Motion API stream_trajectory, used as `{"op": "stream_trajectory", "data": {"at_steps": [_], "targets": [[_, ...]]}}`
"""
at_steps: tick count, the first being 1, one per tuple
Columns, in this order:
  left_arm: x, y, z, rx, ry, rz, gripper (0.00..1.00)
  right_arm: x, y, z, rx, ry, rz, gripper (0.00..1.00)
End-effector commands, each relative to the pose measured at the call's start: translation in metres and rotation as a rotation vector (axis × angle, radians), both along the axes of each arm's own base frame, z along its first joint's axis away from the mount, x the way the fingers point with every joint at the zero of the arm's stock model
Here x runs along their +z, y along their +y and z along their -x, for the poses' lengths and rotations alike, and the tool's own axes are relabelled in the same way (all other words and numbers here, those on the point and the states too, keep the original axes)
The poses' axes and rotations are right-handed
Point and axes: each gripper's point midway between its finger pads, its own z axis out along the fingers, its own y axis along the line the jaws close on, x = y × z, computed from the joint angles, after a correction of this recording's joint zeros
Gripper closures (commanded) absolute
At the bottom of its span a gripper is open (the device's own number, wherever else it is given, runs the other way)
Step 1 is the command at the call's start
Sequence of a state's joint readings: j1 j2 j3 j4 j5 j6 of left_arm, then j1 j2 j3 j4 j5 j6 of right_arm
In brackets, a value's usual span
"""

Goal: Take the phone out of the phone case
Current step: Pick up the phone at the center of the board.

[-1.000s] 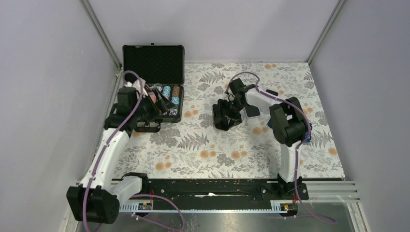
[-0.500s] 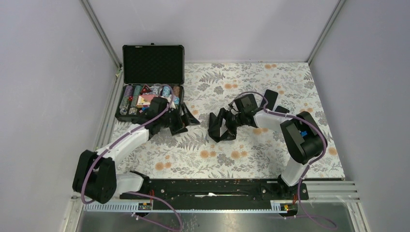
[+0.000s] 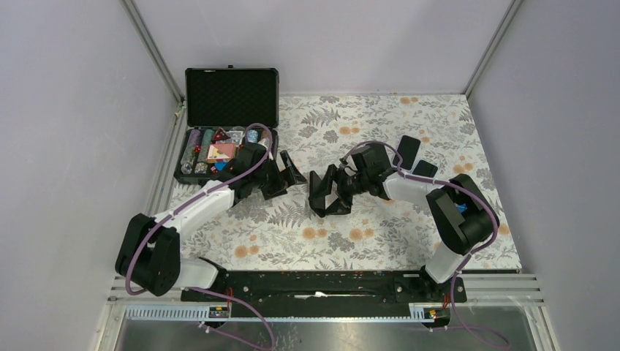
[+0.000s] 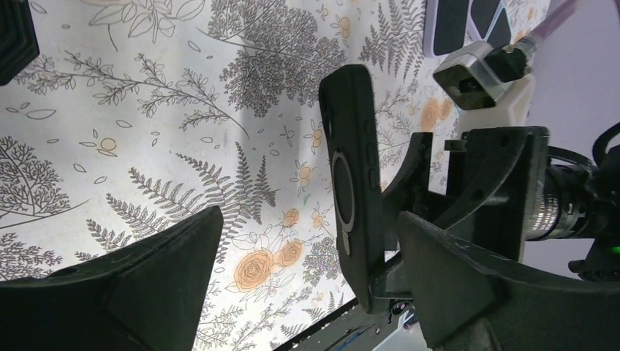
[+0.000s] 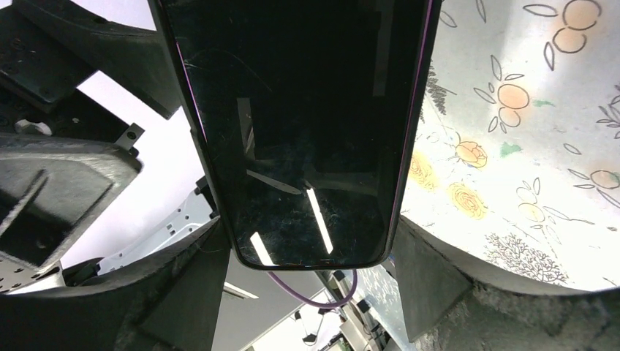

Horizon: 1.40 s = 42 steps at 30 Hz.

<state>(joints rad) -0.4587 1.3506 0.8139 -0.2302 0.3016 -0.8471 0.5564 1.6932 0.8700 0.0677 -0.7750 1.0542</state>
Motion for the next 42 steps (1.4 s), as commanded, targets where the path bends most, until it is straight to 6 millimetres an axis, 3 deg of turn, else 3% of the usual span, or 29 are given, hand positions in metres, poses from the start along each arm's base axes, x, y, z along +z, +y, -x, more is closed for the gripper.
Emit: {"op": "stream_trajectory", "data": {"at_steps": [1,6,11,19,23,31,36,39,41,42], "targets": [[0.038,-0.002,-0.020,0.036,-0.137,0.041,0.04,0.039,0.014,0.006,0.068,-0.079,-0.101,0.53],[0.035,-0.006,-0.019,0.019,-0.133,0.047,0.01,0.033,0.016,0.020,0.157,-0.099,-0.007,0.53],[0.024,0.000,-0.020,0.050,-0.092,0.008,0.04,0.038,0.025,0.027,0.213,-0.144,0.017,0.53],[0.021,-0.016,-0.017,0.049,0.007,0.097,0.35,0.036,0.032,0.024,0.201,-0.205,0.069,0.53],[0.016,-0.010,-0.023,0.069,0.004,0.081,0.52,0.041,0.037,0.017,0.194,-0.246,0.062,0.53],[0.014,-0.025,-0.024,0.037,0.056,0.179,0.52,0.043,0.040,0.016,0.204,-0.268,0.063,0.53],[0.014,-0.031,-0.020,0.013,0.078,0.221,0.72,0.040,0.039,0.012,0.192,-0.278,0.082,0.52],[0.017,-0.033,-0.020,0.000,0.073,0.231,0.89,0.039,0.039,0.009,0.183,-0.292,0.090,0.49],[0.020,-0.034,-0.020,-0.011,0.066,0.235,1.00,0.043,0.038,0.007,0.174,-0.329,0.082,0.38],[0.023,-0.034,-0.020,-0.018,0.057,0.236,1.00,0.046,0.038,0.005,0.169,-0.357,0.074,0.30]]}}
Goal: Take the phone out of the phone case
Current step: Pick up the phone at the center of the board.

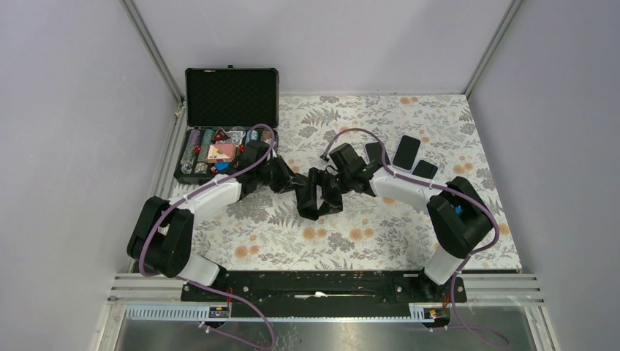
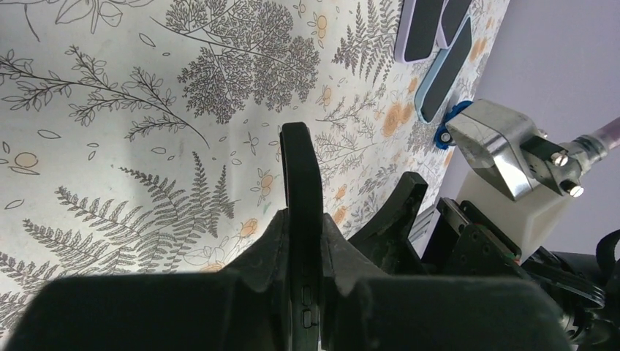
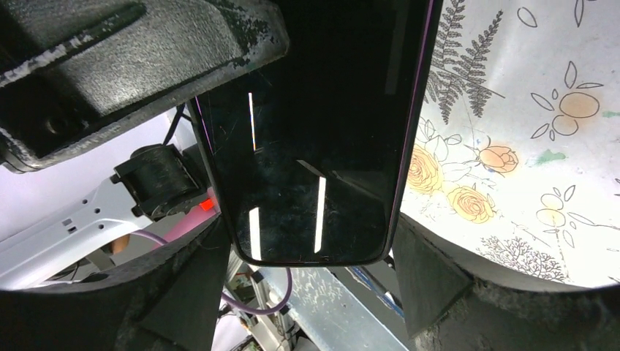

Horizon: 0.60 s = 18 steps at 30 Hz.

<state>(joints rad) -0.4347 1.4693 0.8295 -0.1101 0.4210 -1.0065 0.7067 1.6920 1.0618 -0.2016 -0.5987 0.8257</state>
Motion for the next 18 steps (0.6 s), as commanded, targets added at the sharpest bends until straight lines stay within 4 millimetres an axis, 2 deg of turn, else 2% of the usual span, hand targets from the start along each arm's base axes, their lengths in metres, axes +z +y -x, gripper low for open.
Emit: {"op": "stream_trajectory", "data": {"at_steps": [1,3,4,10,13,18], "targets": [[0.032,-0.013,-0.007,-0.058,-0.083,0.089,1.00,0.042,0.010,-0.016,0.007,-0.186,-0.098,0.20],[0.045,-0.012,-0.009,-0.074,-0.138,0.100,1.00,0.052,0.004,-0.020,0.000,-0.273,-0.103,0.02],[0.053,-0.011,-0.010,-0.083,-0.169,0.103,1.00,0.062,0.002,-0.021,0.003,-0.327,-0.118,0.00],[0.108,0.000,-0.018,-0.152,-0.348,0.164,1.00,0.111,-0.013,-0.031,-0.042,-0.518,-0.225,0.00],[0.137,0.001,-0.013,-0.227,-0.426,0.216,1.00,0.136,-0.027,-0.044,-0.147,-0.573,-0.282,0.00],[0.206,0.004,0.001,-0.348,-0.610,0.350,1.00,0.181,-0.054,-0.061,-0.334,-0.664,-0.374,0.05]]}}
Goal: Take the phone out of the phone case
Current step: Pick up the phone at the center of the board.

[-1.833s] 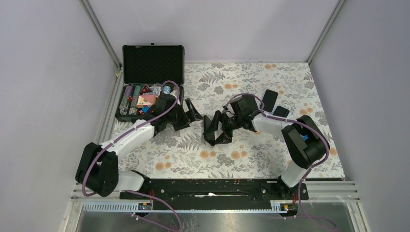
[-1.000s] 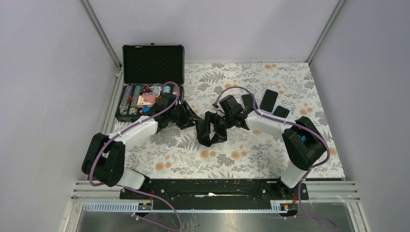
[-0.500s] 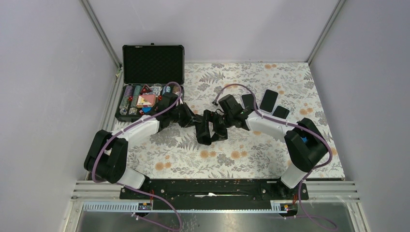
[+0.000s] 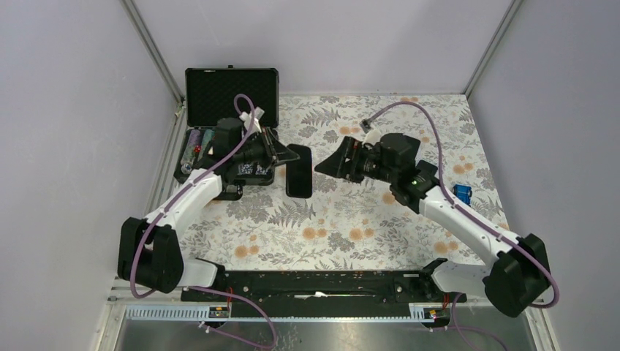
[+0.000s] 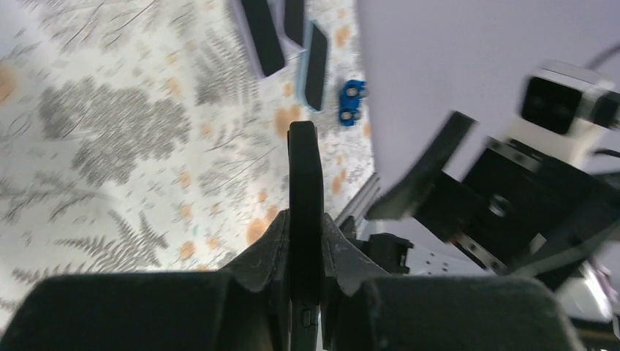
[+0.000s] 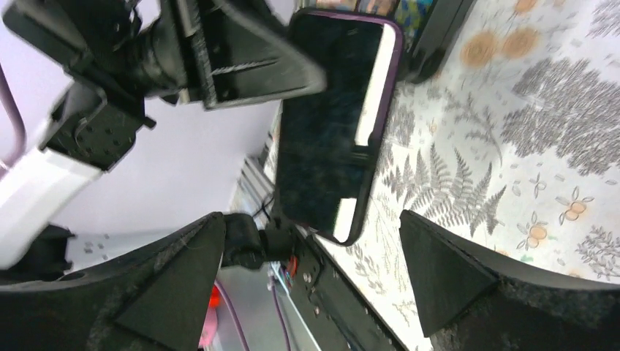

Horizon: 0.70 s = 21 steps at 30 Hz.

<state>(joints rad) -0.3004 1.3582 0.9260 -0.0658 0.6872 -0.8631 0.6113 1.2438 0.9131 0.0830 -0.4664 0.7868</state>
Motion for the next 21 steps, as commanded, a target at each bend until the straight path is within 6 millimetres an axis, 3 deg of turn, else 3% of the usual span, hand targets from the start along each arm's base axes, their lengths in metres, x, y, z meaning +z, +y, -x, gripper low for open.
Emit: {"op": "stream_trajectory", "data": {"at_steps": [1,5,10,16,18,21], "targets": [[0.124,-0.008,0.020,-0.211,-0.369,0.197,1.00,0.052,-0.019,-0.023,-0.166,-0.140,-0.135,0.05],[0.171,-0.008,0.036,-0.285,-0.501,0.232,1.00,0.090,-0.026,-0.028,-0.229,-0.226,-0.239,0.09],[0.213,-0.007,0.066,-0.368,-0.560,0.368,1.00,0.140,-0.012,-0.032,-0.168,-0.332,-0.357,0.16],[0.230,-0.005,0.079,-0.366,-0.532,0.451,1.00,0.196,0.003,-0.016,-0.024,-0.410,-0.527,0.40],[0.227,-0.004,0.075,-0.334,-0.505,0.454,1.00,0.203,0.003,-0.011,-0.006,-0.406,-0.562,0.39],[0.226,-0.004,0.072,-0.303,-0.485,0.459,1.00,0.204,-0.006,-0.012,-0.064,-0.414,-0.581,0.17]]}}
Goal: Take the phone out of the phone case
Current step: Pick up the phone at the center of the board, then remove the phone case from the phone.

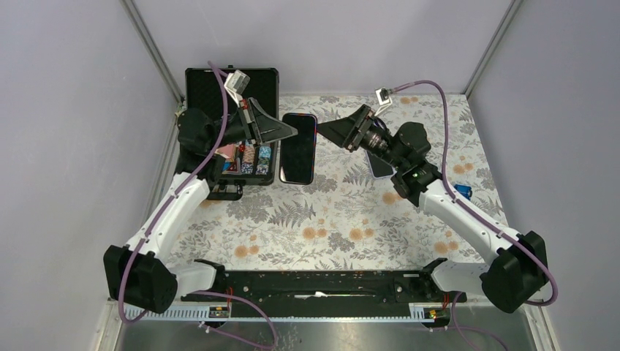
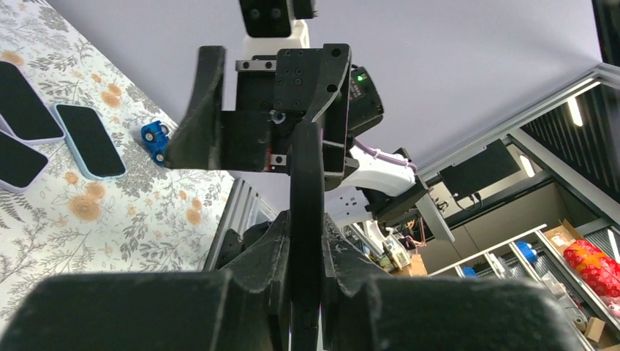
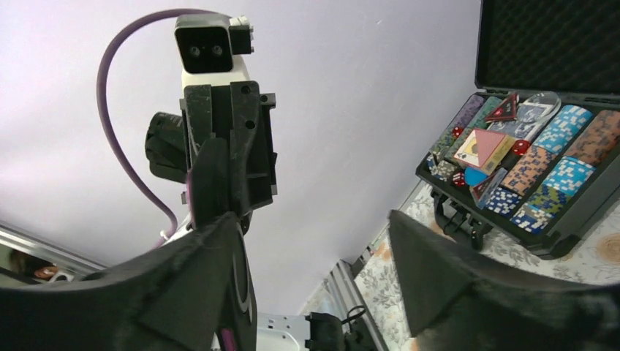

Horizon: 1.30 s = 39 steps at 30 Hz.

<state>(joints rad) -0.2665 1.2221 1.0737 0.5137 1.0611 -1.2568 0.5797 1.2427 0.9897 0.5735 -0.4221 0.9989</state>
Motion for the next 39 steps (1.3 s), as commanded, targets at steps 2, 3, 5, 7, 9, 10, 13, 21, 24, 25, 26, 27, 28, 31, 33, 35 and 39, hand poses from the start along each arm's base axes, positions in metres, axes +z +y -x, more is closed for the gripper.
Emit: {"op": "stream_trajectory", "data": {"at_steps": [2,3,5,7,9,10,13,21,24,25,26,27,28,31,33,35,39], "targets": [[0.017,0.005,0.003,0.052,-0.009,0.050,1.00,0.051,-0.021,0.012,-0.066,-0.108,-0.145,0.07],[0.016,0.005,0.000,0.070,-0.002,0.049,1.00,0.048,-0.026,0.008,-0.111,-0.088,-0.135,0.03],[0.013,0.006,-0.005,0.096,0.009,0.047,1.00,0.047,-0.034,0.005,-0.165,-0.066,-0.121,0.00],[0.010,0.006,-0.009,0.115,0.025,0.049,1.00,0.049,-0.037,0.006,-0.174,-0.069,-0.124,0.00],[0.005,0.006,-0.013,0.129,0.054,0.049,1.00,0.061,-0.035,0.014,-0.134,-0.112,-0.161,0.00],[0.003,0.006,-0.015,0.133,0.067,0.050,1.00,0.066,-0.033,0.018,-0.107,-0.128,-0.173,0.00],[0.005,0.002,-0.012,0.103,0.084,0.077,1.00,0.056,-0.012,0.018,-0.035,-0.097,-0.072,0.03],[0.019,0.000,0.000,0.046,0.063,0.138,1.00,0.034,0.003,-0.004,-0.071,0.000,-0.044,0.08],[0.017,0.001,-0.003,0.056,0.087,0.146,1.00,0.054,0.004,-0.006,-0.061,-0.003,-0.133,0.22],[0.018,0.001,-0.003,0.052,0.097,0.152,1.00,0.060,0.005,-0.005,-0.045,-0.004,-0.161,0.27],[0.021,0.001,-0.001,0.042,0.095,0.161,1.00,0.062,0.008,-0.004,-0.024,0.004,-0.173,0.33],[0.022,0.001,-0.001,0.038,0.095,0.168,1.00,0.062,0.012,-0.004,-0.001,0.011,-0.173,0.38],[0.023,0.001,-0.002,0.041,0.100,0.169,1.00,0.062,0.015,-0.001,0.018,0.012,-0.175,0.42],[0.024,-0.001,-0.009,0.055,0.120,0.165,1.00,0.058,0.018,0.004,0.062,0.029,-0.172,0.48],[0.029,-0.004,-0.011,0.055,0.119,0.172,1.00,0.055,0.022,0.006,0.095,0.036,-0.135,0.62],[0.030,-0.008,-0.015,0.061,0.121,0.168,1.00,0.054,0.023,0.005,0.108,0.040,-0.123,0.82],[0.022,-0.011,-0.028,0.097,0.181,0.123,0.97,0.061,0.019,0.002,0.156,0.061,-0.143,0.97]]}}
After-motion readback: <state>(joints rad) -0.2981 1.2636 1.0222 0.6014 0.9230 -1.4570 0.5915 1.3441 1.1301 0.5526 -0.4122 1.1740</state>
